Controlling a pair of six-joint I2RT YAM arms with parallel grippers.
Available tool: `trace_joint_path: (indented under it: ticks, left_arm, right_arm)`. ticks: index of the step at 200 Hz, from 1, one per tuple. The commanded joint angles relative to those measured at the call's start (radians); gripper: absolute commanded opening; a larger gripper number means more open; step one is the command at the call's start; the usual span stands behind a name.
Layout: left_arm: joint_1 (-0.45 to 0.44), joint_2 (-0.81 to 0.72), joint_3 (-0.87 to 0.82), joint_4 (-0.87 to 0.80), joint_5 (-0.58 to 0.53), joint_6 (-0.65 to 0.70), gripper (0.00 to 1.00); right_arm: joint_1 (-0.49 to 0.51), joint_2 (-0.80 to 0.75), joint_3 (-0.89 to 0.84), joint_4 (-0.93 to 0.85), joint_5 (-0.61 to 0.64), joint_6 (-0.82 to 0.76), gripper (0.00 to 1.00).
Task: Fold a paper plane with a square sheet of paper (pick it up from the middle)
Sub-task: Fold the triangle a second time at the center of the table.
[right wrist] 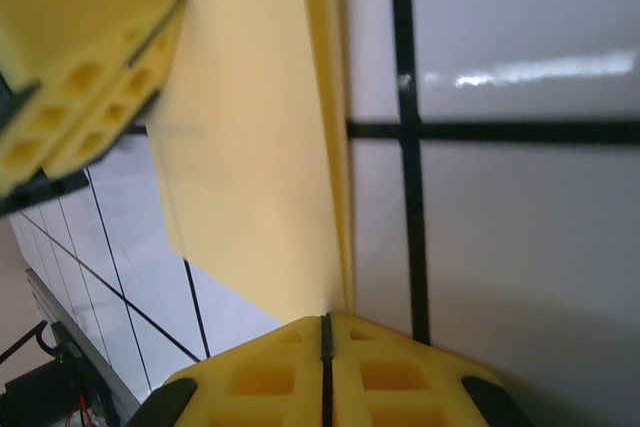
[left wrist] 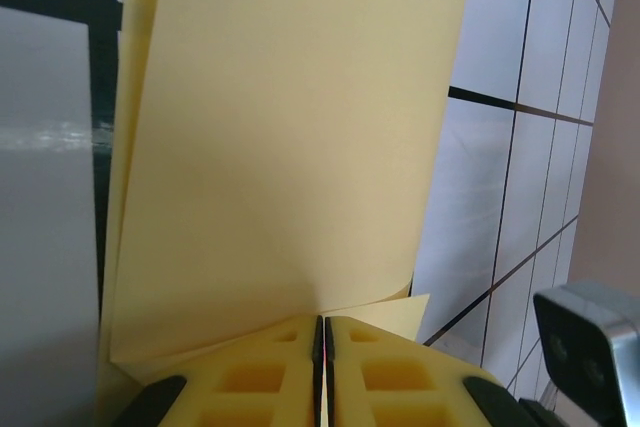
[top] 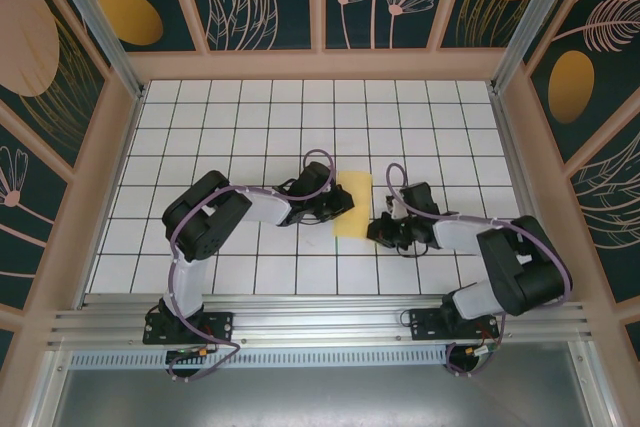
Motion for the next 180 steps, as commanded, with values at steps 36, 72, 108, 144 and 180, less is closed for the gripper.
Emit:
trace_joint_path:
  ticks: [36,72,108,144,180]
  left_arm:
    - [0.004,0.001,-0.035,-0.057,-0.036,0.017,0.17]
    - [0.004,-0.039,0.019,-0.099,-0.008,0.062,0.22]
    - [0.004,-0.042,0.092,-0.186,-0.017,0.097,0.24]
    - [0.004,-0.042,0.115,-0.22,-0.036,0.106,0.25]
    - [0.007,-0.04,0.126,-0.237,-0.05,0.118,0.26]
  right_arm:
    - [-0.004,-0.14,-0.001,-0.215,0.109,-0.009,0.1]
    - [-0.032,-0.167,0.093,-0.218,0.169,0.002,0.16]
    - [-0.036,-0.11,0.143,-0.108,0.141,0.045,0.33]
    - [-0.036,-0.018,0.176,-0.054,0.124,0.046,0.36]
    - [-0.035,0.043,0.181,-0.002,0.077,0.045,0.36]
